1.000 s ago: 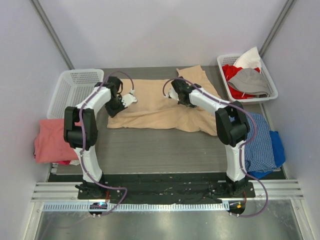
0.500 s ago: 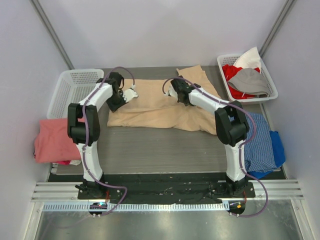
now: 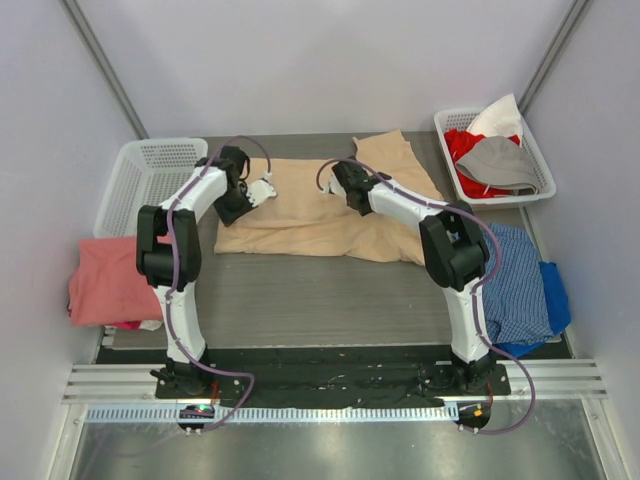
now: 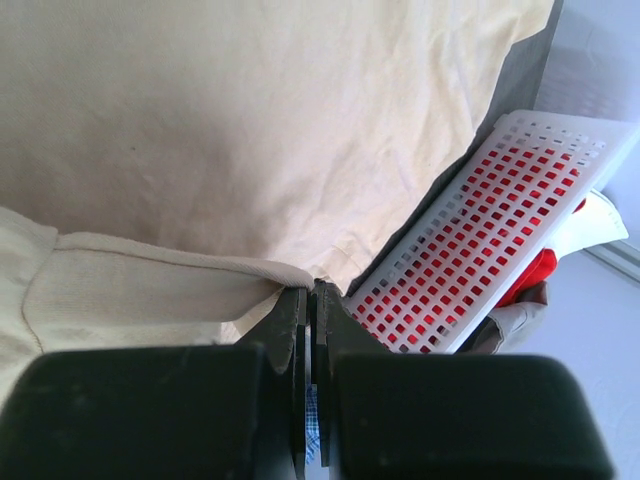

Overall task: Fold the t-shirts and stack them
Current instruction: Fold the flattened tshirt in 1/3 of the way

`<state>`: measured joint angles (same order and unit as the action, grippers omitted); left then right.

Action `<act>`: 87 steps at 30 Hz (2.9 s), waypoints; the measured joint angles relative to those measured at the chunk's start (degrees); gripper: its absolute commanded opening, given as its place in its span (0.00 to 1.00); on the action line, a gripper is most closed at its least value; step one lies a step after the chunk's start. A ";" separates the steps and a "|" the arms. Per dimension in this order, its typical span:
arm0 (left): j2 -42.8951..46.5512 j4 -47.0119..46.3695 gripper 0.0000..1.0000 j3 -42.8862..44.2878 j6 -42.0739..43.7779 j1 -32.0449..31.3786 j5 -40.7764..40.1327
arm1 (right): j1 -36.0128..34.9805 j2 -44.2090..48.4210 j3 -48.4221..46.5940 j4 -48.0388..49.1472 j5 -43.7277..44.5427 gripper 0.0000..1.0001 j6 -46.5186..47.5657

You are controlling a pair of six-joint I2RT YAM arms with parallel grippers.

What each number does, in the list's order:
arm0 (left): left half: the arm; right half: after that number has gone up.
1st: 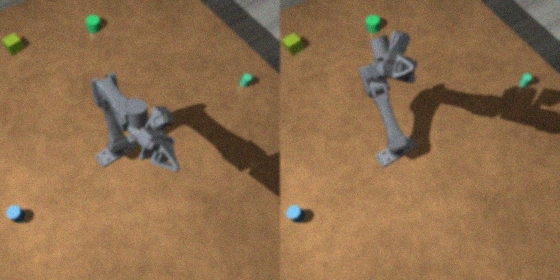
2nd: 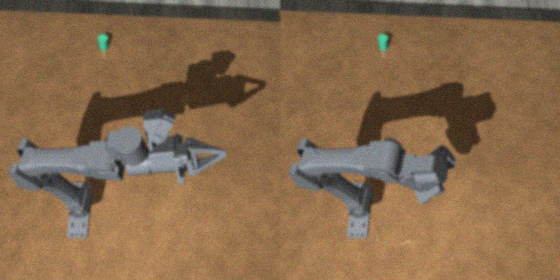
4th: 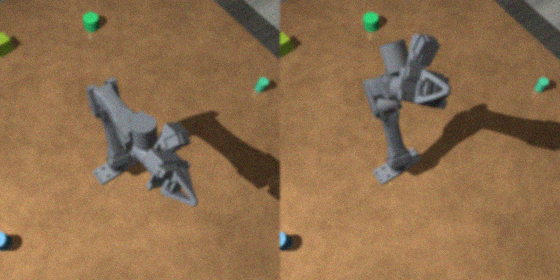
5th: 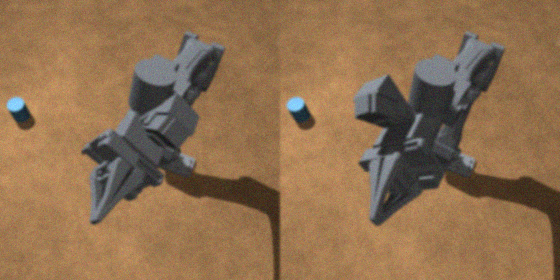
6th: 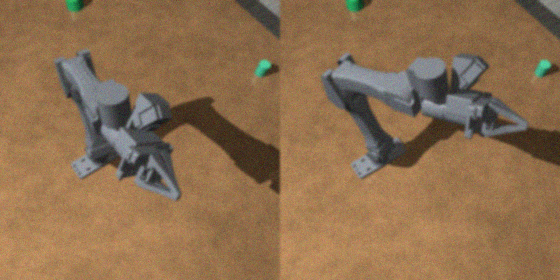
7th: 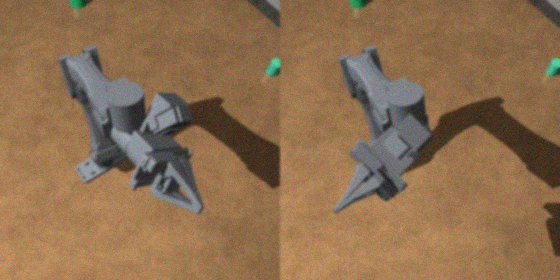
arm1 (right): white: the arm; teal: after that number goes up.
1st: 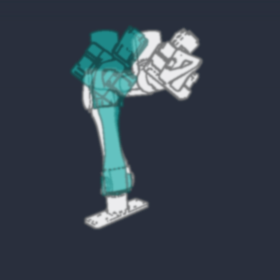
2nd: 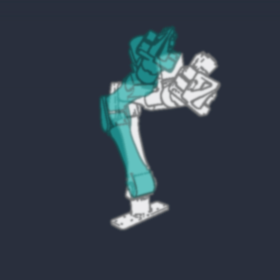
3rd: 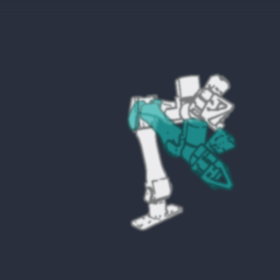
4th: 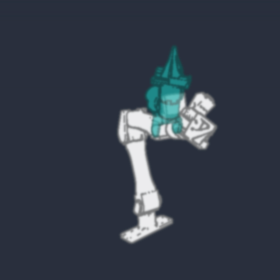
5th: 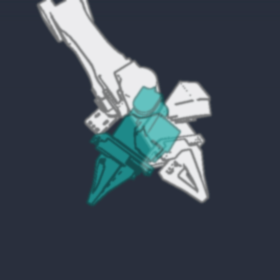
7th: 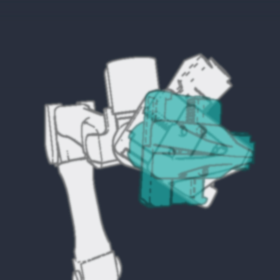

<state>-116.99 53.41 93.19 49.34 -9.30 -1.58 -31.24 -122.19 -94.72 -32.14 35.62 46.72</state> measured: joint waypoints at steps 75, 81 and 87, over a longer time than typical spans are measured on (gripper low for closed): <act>17.29 -31.93 0.81 -23.52 -14.80 -0.11 -4.35 | -1.40 -0.61 9.90 18.56 13.57 0.01 2.71; 11.96 -32.11 0.81 -22.60 -14.91 -0.13 -3.69 | -1.40 0.81 11.04 18.56 13.55 0.01 2.64; 7.80 -33.09 0.81 -20.48 -14.97 -0.11 -3.74 | -1.40 0.98 11.45 18.84 13.57 0.01 2.62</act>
<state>-109.19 20.32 72.71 34.37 -9.41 -5.32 -32.64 -121.21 -83.26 -13.30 49.19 49.34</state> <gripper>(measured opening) 0.814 0.042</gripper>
